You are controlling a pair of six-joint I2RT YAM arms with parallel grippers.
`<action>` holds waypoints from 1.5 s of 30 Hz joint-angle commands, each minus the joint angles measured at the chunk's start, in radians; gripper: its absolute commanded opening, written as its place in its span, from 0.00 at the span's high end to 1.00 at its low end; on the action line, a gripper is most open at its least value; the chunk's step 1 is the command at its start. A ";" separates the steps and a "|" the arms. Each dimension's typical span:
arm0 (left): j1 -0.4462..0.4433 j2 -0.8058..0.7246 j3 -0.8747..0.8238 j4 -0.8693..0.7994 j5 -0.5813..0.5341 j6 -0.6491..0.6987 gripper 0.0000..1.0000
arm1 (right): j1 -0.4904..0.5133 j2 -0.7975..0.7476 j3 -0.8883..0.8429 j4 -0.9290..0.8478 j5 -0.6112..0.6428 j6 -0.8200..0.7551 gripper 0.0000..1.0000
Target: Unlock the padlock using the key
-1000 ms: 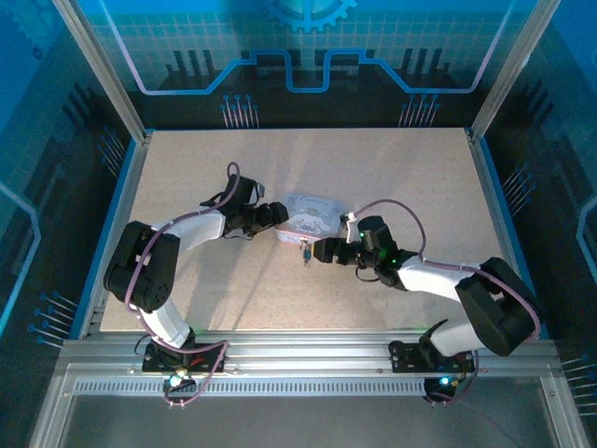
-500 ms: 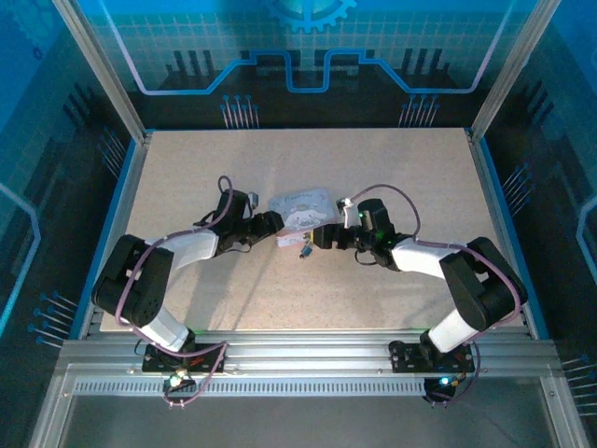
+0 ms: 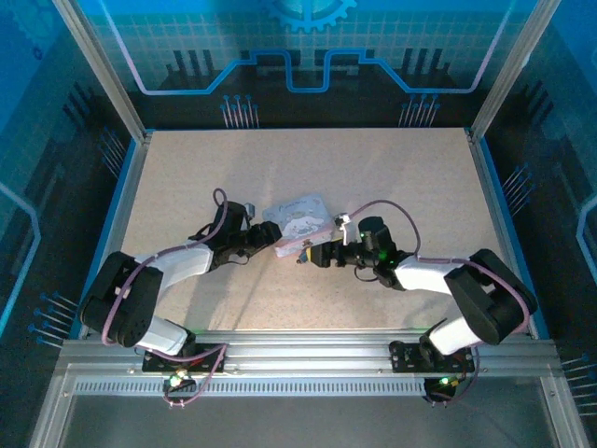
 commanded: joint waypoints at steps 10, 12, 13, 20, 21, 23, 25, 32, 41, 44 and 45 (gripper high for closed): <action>-0.011 -0.019 -0.062 -0.091 -0.041 -0.025 0.38 | 0.080 0.206 0.033 0.250 0.058 0.089 0.23; -0.011 -0.017 -0.062 -0.087 -0.041 -0.025 0.39 | 0.082 0.230 0.034 0.270 0.058 0.093 0.26; -0.011 -0.017 -0.062 -0.086 -0.040 -0.026 0.39 | 0.083 0.238 0.033 0.282 0.057 0.096 0.27; -0.011 -0.021 -0.061 -0.085 -0.036 -0.029 0.39 | 0.084 0.282 0.041 0.322 0.057 0.092 0.29; -0.010 -0.022 -0.058 -0.086 -0.038 -0.029 0.39 | 0.083 0.286 0.043 0.328 0.053 0.092 0.30; -0.011 -0.021 -0.059 -0.085 -0.037 -0.030 0.39 | 0.084 0.295 0.045 0.339 0.050 0.088 0.31; -0.011 -0.020 -0.059 -0.084 -0.038 -0.029 0.39 | 0.084 0.300 0.041 0.352 0.051 0.087 0.33; -0.011 -0.016 -0.059 -0.081 -0.039 -0.030 0.39 | 0.085 0.316 0.028 0.388 0.045 0.089 0.42; -0.011 -0.013 -0.058 -0.081 -0.040 -0.032 0.39 | 0.084 0.323 0.029 0.383 0.055 0.107 0.58; -0.011 -0.013 -0.056 -0.081 -0.039 -0.032 0.39 | 0.084 0.338 0.036 0.386 0.055 0.114 0.62; -0.010 -0.011 -0.056 -0.081 -0.038 -0.032 0.39 | 0.083 0.342 0.039 0.389 0.055 0.116 0.62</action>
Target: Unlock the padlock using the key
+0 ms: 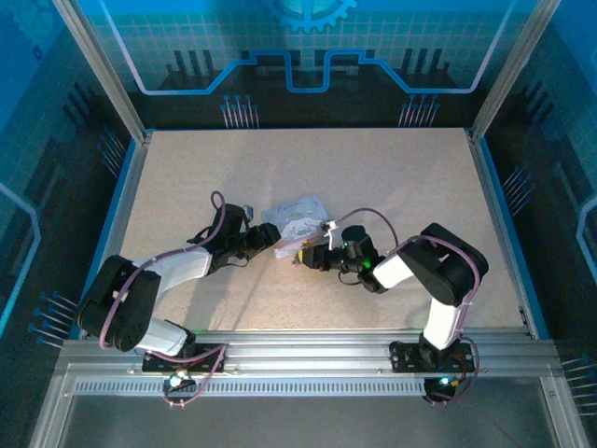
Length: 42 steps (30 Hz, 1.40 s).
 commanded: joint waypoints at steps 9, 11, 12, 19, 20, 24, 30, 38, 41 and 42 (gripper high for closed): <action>-0.007 0.019 -0.027 -0.096 -0.028 0.001 0.39 | 0.007 0.048 0.017 0.089 0.013 0.010 0.57; -0.007 0.018 -0.027 -0.096 -0.029 0.000 0.39 | 0.003 0.047 -0.001 0.122 0.013 0.013 0.53; -0.007 0.019 -0.027 -0.095 -0.028 0.000 0.39 | -0.001 0.042 -0.007 0.132 0.011 0.012 0.53; -0.007 0.023 -0.027 -0.094 -0.030 -0.001 0.39 | -0.007 0.039 -0.004 0.140 -0.006 0.002 0.48; -0.006 0.023 -0.027 -0.092 -0.029 -0.001 0.39 | -0.007 0.045 -0.001 0.141 -0.009 0.005 0.48; -0.007 0.025 -0.027 -0.092 -0.028 -0.001 0.39 | -0.007 0.070 0.014 0.171 -0.023 0.013 0.48; -0.007 0.025 -0.028 -0.089 -0.030 -0.002 0.39 | -0.007 0.078 0.013 0.200 -0.041 0.009 0.54; -0.005 0.029 -0.031 -0.083 -0.029 -0.006 0.39 | -0.006 0.068 -0.012 0.199 -0.014 0.008 0.71; -0.007 0.028 -0.031 -0.083 -0.029 -0.005 0.39 | -0.006 0.061 -0.015 0.186 0.000 0.010 0.79; -0.007 0.025 -0.030 -0.085 -0.029 -0.005 0.39 | -0.006 0.059 -0.014 0.180 0.004 0.012 0.82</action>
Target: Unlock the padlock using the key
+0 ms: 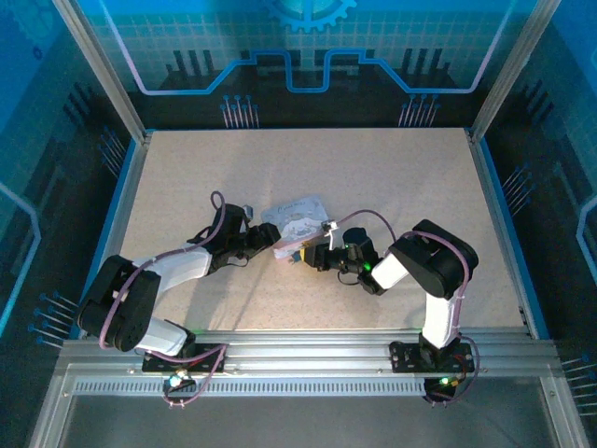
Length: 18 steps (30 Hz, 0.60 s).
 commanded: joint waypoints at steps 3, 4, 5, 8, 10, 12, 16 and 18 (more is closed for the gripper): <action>-0.007 0.023 -0.033 -0.087 -0.030 -0.005 0.39 | 0.002 -0.013 -0.007 0.046 0.011 0.000 0.92; -0.007 0.022 -0.033 -0.089 -0.031 -0.005 0.39 | 0.002 -0.013 -0.009 0.045 0.016 0.003 0.96; -0.006 0.022 -0.032 -0.090 -0.032 -0.006 0.39 | 0.002 -0.014 -0.011 0.045 0.021 0.007 0.99; -0.007 0.020 -0.034 -0.091 -0.032 -0.004 0.39 | 0.002 -0.015 -0.021 0.051 0.038 0.018 1.00; -0.007 0.019 -0.035 -0.092 -0.035 -0.005 0.39 | 0.001 -0.017 -0.029 0.060 0.047 0.029 1.00; -0.006 0.016 -0.039 -0.092 -0.036 -0.005 0.39 | -0.001 -0.020 -0.036 0.069 0.055 0.041 1.00; -0.007 0.010 -0.047 -0.092 -0.037 -0.004 0.38 | -0.006 -0.026 -0.053 0.091 0.062 0.073 1.00; -0.007 0.007 -0.052 -0.095 -0.038 -0.002 0.39 | -0.012 -0.030 -0.060 0.108 0.059 0.091 1.00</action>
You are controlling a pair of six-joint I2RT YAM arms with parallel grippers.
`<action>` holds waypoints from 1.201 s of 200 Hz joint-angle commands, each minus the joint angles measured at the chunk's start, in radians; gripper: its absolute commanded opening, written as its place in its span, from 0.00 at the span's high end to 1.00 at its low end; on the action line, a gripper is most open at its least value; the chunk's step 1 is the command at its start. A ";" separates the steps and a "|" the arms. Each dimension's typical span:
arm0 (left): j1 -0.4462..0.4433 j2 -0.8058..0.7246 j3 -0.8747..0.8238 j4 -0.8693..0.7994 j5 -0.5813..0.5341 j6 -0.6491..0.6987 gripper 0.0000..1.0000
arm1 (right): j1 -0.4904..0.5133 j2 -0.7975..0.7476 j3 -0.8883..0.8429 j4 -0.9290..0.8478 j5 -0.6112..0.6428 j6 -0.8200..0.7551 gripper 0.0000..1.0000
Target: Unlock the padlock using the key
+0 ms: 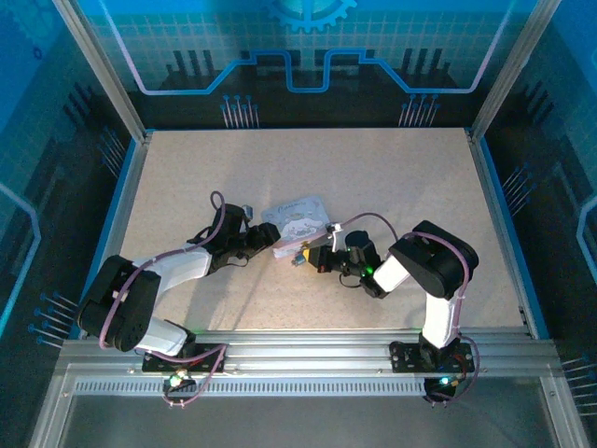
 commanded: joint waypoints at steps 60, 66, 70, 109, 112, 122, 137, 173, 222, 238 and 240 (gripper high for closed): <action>-0.006 -0.008 -0.070 -0.109 -0.029 0.001 0.38 | -0.052 -0.083 -0.051 0.075 -0.003 0.086 1.00; -0.007 -0.010 -0.070 -0.109 -0.028 0.001 0.38 | -0.054 -0.091 -0.053 0.068 -0.004 0.086 1.00; -0.007 -0.013 -0.070 -0.110 -0.028 0.001 0.38 | -0.056 -0.098 -0.055 0.062 -0.003 0.084 1.00; -0.005 -0.076 -0.034 -0.167 -0.041 0.013 0.29 | -0.062 -0.189 -0.081 -0.052 0.034 0.079 1.00; -0.005 -0.085 -0.030 -0.173 -0.044 0.014 0.27 | -0.062 -0.193 -0.081 -0.060 0.035 0.077 1.00; -0.005 -0.114 -0.016 -0.198 -0.060 0.018 0.22 | -0.062 -0.225 -0.080 -0.108 0.037 0.071 1.00; -0.004 -0.161 -0.001 -0.235 -0.083 0.028 0.16 | -0.061 -0.273 -0.085 -0.161 0.042 0.059 1.00; -0.002 -0.291 0.016 -0.322 -0.151 0.060 0.02 | -0.058 -0.430 -0.084 -0.352 0.058 -0.002 1.00; 0.021 -0.394 0.020 -0.425 -0.189 0.101 0.01 | -0.056 -0.723 -0.040 -0.747 0.087 -0.111 1.00; 0.027 -0.432 0.006 -0.434 -0.200 0.098 0.01 | -0.059 -0.805 -0.026 -0.853 0.084 -0.134 1.00; 0.029 -0.438 0.003 -0.436 -0.202 0.096 0.01 | -0.058 -0.816 -0.024 -0.872 0.084 -0.137 1.00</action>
